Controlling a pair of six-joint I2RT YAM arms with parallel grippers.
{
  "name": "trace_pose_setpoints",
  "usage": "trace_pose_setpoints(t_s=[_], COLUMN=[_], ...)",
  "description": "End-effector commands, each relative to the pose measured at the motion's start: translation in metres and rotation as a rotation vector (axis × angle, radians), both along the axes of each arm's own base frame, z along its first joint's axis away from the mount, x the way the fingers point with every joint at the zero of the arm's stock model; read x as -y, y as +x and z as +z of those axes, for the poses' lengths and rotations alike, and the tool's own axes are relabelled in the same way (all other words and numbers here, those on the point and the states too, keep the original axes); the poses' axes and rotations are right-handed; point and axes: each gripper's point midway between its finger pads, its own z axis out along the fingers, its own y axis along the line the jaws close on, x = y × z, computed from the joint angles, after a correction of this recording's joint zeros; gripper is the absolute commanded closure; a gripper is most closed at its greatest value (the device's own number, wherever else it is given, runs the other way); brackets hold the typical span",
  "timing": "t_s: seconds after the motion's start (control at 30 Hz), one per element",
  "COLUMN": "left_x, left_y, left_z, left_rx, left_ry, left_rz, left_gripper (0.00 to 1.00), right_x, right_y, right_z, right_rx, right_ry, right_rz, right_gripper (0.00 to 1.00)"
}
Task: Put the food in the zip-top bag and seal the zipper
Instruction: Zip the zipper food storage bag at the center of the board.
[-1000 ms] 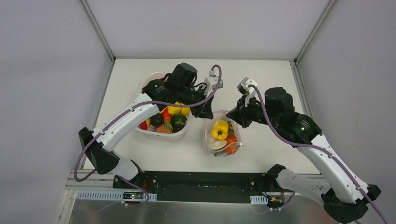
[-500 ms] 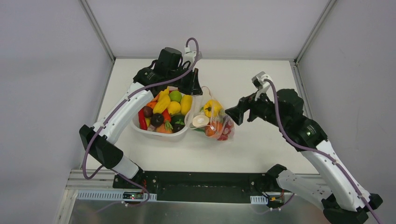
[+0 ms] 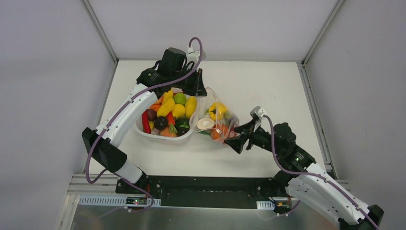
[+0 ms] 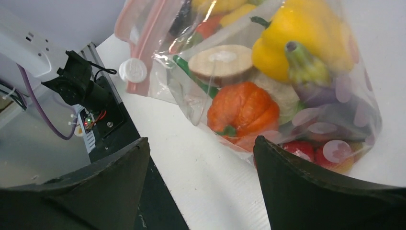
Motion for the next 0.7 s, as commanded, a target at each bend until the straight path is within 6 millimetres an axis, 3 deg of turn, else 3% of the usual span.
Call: trace_pose_setpoints(t_s=[0.0,0.4,0.67], left_x=[-0.004,-0.002,-0.001], left_y=[0.004,0.003,0.001], left_z=[0.023,0.021,0.022], left_rx=[0.042,0.032,0.033], left_ry=[-0.035,-0.057,-0.069], left_rz=[0.032,0.034,0.023], left_gripper=[1.0,1.0,1.0], right_x=[-0.011,-0.052,-0.05], right_y=[0.004,0.002,0.013], right_z=[0.048,0.037,0.037], right_rx=[0.265,0.656,0.678], right_ry=[0.092,-0.077,-0.024], right_rz=[0.004,-0.162,-0.279], right_gripper=[0.19,0.14,0.27])
